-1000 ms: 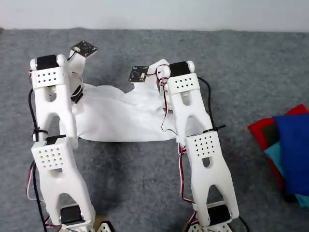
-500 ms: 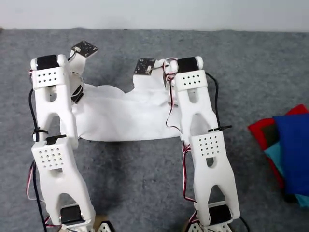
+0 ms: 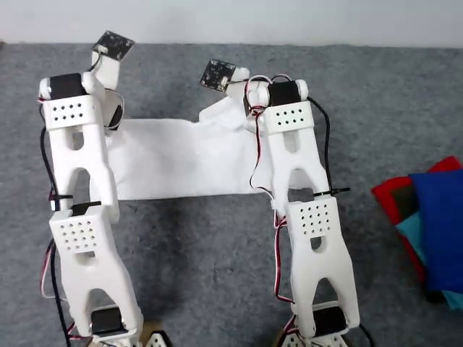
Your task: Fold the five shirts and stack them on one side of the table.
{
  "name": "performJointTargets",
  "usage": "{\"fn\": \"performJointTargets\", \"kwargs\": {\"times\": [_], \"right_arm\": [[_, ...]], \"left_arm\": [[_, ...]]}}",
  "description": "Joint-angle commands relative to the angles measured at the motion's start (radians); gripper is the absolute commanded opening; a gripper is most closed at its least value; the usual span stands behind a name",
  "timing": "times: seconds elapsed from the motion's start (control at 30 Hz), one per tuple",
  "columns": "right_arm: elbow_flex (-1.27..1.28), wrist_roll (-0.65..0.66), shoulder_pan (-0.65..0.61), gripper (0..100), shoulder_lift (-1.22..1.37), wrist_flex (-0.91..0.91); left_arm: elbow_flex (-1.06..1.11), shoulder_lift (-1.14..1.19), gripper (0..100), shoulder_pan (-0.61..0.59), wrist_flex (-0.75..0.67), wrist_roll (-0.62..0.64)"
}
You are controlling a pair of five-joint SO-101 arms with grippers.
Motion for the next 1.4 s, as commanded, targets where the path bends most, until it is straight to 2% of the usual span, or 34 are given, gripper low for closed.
{"fn": "performJointTargets", "kwargs": {"times": [0.0,0.23,0.33,0.4,0.53,0.6,0.67,0.77,0.83,0.97,1.13,1.23,1.37], "right_arm": [[-0.043,-0.012,0.008,15.2,-0.004,-0.041],[-0.051,-0.098,0.03,15.5,-0.008,-0.038],[-0.051,-0.103,0.041,15.5,-0.015,-0.024],[-0.051,-0.103,0.044,15.5,-0.03,0.024],[-0.051,-0.104,0.024,15.5,-0.074,0.252],[-0.04,-0.107,0.007,15.5,-0.104,0.312],[-0.017,-0.138,0.007,15.5,-0.139,0.306],[0.055,-0.143,-0.008,16.1,-0.188,0.308],[0.133,-0.144,-0.015,20.6,-0.226,0.308],[0.373,-0.144,-0.028,25.3,-0.337,0.309],[0.72,-0.133,-0.067,25.5,-0.486,0.308],[0.873,-0.095,-0.079,25.5,-0.541,0.306],[0.985,-0.092,-0.074,25.5,-0.57,0.305]], "left_arm": [[-0.041,0.021,2,0.009,-0.043,0.044],[-0.071,0.106,2,-0.014,0.021,0.16],[-0.099,0.098,4,-0.017,0.041,0.16],[-0.133,0.092,8,-0.023,0.072,0.161],[-0.15,0.041,14,-0.026,0.092,0.152],[-0.116,-0.005,16,-0.028,0.092,0.081],[-0.027,-0.071,19,-0.011,0.092,-0.064],[0.213,-0.207,19,-0.008,0.091,-0.259],[0.4,-0.301,19,-0.005,0.091,-0.365],[0.723,-0.471,19,-0.008,0.084,-0.496],[0.926,-0.512,19,-0.018,0.031,-0.522],[0.951,-0.485,19,-0.034,-0.061,-0.496],[0.949,-0.431,19,-0.034,-0.098,-0.497]]}}
